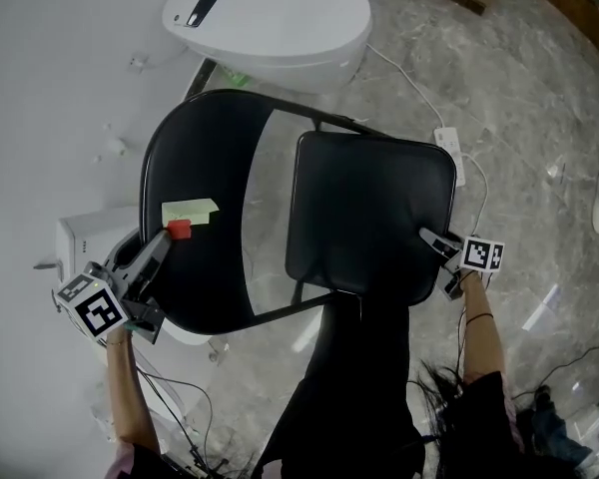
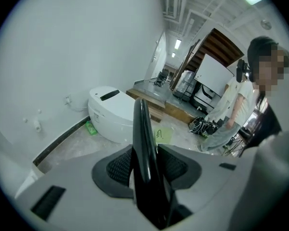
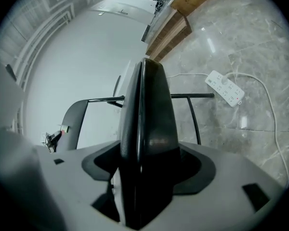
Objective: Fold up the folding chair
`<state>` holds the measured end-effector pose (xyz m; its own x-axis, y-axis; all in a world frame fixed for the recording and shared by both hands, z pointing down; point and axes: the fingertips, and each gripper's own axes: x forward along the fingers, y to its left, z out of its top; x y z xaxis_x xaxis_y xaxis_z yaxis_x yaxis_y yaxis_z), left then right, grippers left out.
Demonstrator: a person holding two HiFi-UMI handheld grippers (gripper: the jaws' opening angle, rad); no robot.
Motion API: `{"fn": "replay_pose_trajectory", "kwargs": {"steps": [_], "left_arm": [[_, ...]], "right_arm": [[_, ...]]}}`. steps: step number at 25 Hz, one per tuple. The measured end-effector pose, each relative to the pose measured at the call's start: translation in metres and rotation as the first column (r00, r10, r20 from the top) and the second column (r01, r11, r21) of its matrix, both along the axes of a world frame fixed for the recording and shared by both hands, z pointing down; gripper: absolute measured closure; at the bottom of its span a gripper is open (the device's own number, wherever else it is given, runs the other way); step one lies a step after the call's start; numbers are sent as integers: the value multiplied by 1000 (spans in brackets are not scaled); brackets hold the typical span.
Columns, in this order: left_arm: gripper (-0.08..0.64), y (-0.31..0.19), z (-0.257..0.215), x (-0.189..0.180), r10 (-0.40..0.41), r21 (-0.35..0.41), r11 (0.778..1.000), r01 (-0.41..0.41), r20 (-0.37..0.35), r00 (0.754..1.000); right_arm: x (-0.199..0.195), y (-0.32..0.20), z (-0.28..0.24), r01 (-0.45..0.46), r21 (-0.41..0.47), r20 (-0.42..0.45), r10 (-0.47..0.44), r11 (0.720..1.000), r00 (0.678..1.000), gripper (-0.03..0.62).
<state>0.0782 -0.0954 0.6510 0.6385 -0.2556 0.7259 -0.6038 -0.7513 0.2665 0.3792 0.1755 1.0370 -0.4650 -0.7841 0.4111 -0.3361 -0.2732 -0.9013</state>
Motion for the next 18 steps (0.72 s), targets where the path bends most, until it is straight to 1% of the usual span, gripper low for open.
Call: {"fn": "replay_pose_trajectory", "kwargs": {"steps": [2, 4, 6, 8, 11, 14, 16, 18], "left_arm": [[405, 1, -2, 3, -5, 10, 1000, 5, 15, 1000], [407, 3, -10, 3, -7, -10, 1000, 7, -2, 1000], [411, 4, -27, 0, -2, -30, 1000, 1, -30, 1000], [411, 6, -49, -4, 8, -20, 1000, -9, -30, 1000], [411, 12, -79, -10, 20, -11, 1000, -20, -27, 999], [411, 14, -96, -14, 43, 13, 999, -42, -26, 999], [411, 13, -104, -15, 33, 26, 999, -32, -21, 999], [411, 17, -112, -15, 21, 17, 1000, -21, -24, 999]], "right_arm": [[2, -2, -8, 8, -6, -14, -8, 1000, 1000, 264], [1, -7, -25, 19, -9, -26, -19, 1000, 999, 266], [-3, -16, -54, 34, -4, -29, -34, 999, 999, 278], [-9, -26, -91, 54, 6, -26, -54, 999, 998, 298], [-32, -29, -140, 81, 10, -26, -81, 997, 996, 321], [-59, -31, -176, 91, 16, -25, -91, 996, 996, 337], [-64, -40, -196, 97, 21, -42, -96, 995, 994, 341], [-70, -43, -213, 104, 14, -53, -104, 994, 993, 344]]}}
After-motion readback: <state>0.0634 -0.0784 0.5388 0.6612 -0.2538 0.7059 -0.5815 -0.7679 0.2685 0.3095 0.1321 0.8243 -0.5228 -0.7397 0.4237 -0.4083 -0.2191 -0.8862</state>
